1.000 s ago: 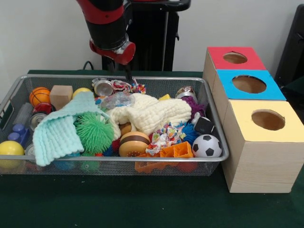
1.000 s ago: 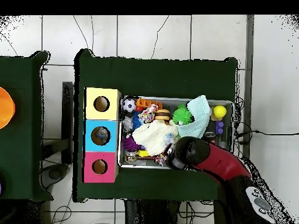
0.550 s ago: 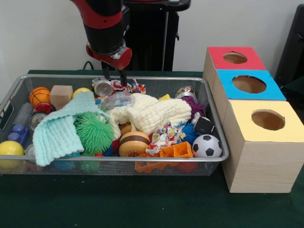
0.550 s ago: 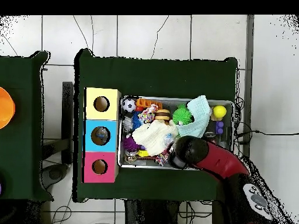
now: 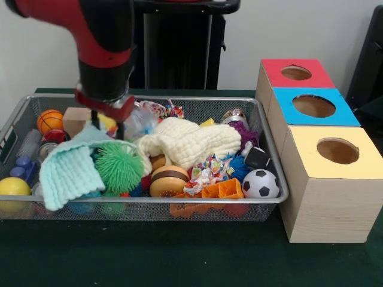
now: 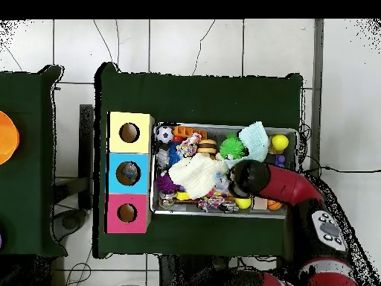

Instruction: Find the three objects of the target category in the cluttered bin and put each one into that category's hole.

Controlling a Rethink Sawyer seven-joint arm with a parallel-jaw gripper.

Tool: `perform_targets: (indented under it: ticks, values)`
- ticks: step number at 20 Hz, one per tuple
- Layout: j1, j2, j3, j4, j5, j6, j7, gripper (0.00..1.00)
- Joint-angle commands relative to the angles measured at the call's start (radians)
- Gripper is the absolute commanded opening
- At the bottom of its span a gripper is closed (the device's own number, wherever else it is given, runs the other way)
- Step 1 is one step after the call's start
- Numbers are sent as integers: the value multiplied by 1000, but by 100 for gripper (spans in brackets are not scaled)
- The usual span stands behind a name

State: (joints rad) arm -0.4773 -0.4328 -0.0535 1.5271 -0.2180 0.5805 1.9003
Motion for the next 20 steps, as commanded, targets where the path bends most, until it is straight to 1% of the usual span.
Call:
perform_targets:
  ticks: [1,2,3,5,8,9,10,12,14,16,18,20]
  values:
    - [-142,312,186,-414,-174,-62,-339,100]
    - [-152,329,199,-439,-197,-60,-347,100]
    - [-192,351,255,-452,-238,-102,-409,100]
    - [-229,376,306,-471,-277,-106,-446,100]
    - [-219,387,275,-467,-328,-235,-283,100]
    - [-204,403,254,-485,-348,-247,-247,100]
    - [-216,412,273,-489,-363,-248,-269,100]
    - [-249,429,318,-484,-404,-301,-291,100]
    - [-239,443,315,-500,-441,-316,-272,100]
    - [-232,448,324,-517,-480,-310,-280,100]
    - [-232,452,335,-524,-469,-251,-270,100]
    - [-232,455,350,-538,-479,-222,-277,100]
